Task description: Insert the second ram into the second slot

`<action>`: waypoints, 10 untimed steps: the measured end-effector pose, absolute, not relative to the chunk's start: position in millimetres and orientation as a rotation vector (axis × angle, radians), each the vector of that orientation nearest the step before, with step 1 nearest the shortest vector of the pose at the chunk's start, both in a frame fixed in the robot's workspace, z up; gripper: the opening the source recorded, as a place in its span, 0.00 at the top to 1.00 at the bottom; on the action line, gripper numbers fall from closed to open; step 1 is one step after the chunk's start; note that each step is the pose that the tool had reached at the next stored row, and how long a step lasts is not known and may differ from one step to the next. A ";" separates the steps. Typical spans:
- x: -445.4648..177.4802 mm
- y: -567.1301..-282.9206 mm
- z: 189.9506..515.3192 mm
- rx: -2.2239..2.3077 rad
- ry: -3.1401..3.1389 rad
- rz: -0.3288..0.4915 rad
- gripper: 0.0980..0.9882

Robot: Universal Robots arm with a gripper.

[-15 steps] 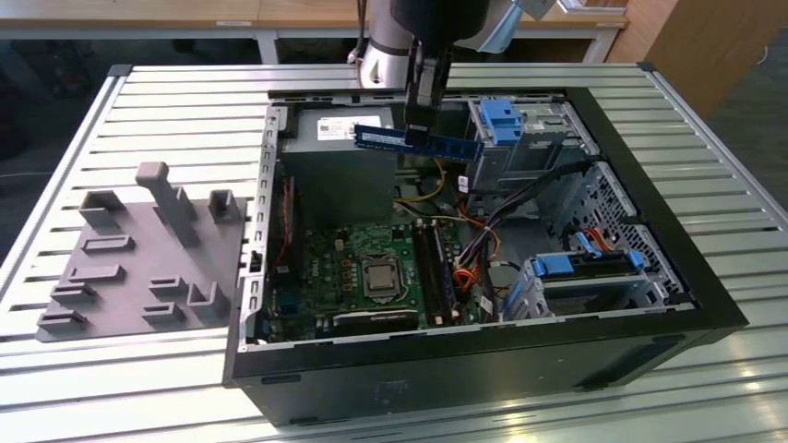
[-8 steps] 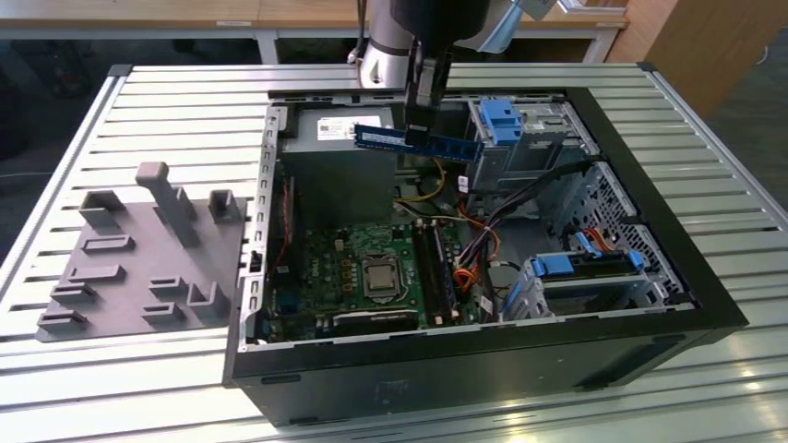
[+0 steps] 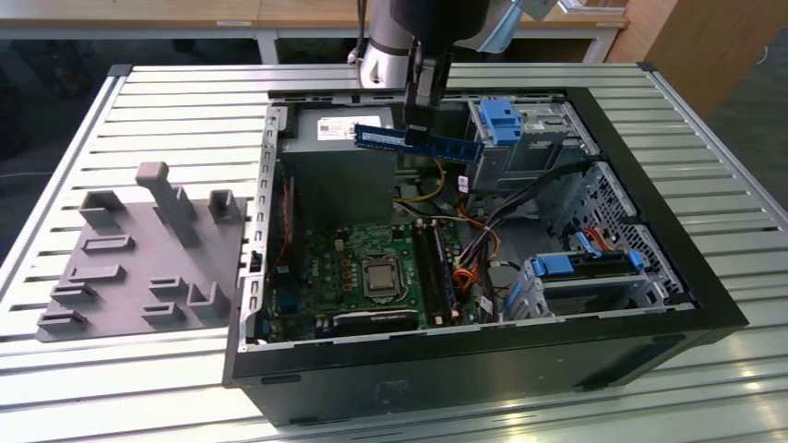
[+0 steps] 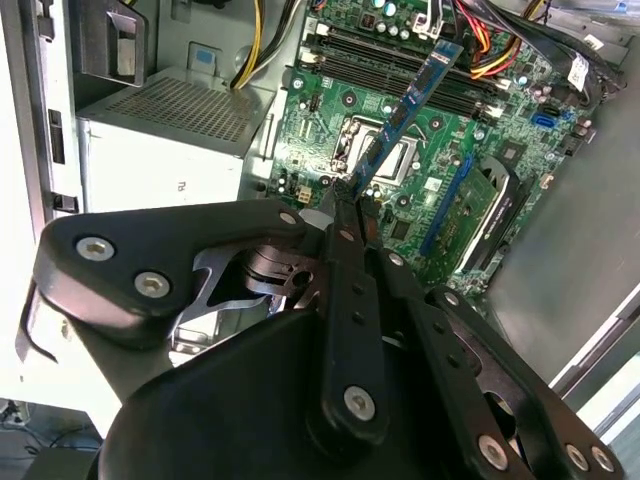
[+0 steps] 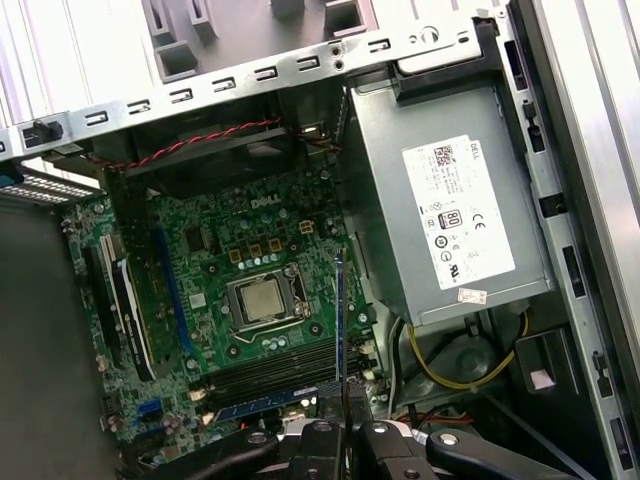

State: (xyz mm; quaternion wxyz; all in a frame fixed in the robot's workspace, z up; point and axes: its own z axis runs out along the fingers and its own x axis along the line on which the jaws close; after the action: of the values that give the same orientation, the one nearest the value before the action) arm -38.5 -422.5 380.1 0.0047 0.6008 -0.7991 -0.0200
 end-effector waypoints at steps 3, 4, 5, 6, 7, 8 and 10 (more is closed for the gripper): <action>-38.5 -422.6 380.1 1.878 -2.506 -0.063 0.96; -38.5 -422.6 380.1 1.877 -2.507 -0.063 0.96; -38.5 -422.6 380.1 1.876 -2.507 -0.063 0.96; -38.5 -422.6 380.1 1.875 -2.508 -0.063 0.96; -38.5 -422.6 380.1 1.875 -2.509 -0.063 0.96; -38.5 -422.6 380.1 1.874 -2.509 -0.063 0.96; -38.5 -422.6 380.1 1.872 -2.510 -0.063 0.96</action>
State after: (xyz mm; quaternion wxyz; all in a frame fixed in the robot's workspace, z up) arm -38.5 -422.6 380.1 0.0047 0.5977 -0.8015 -0.0200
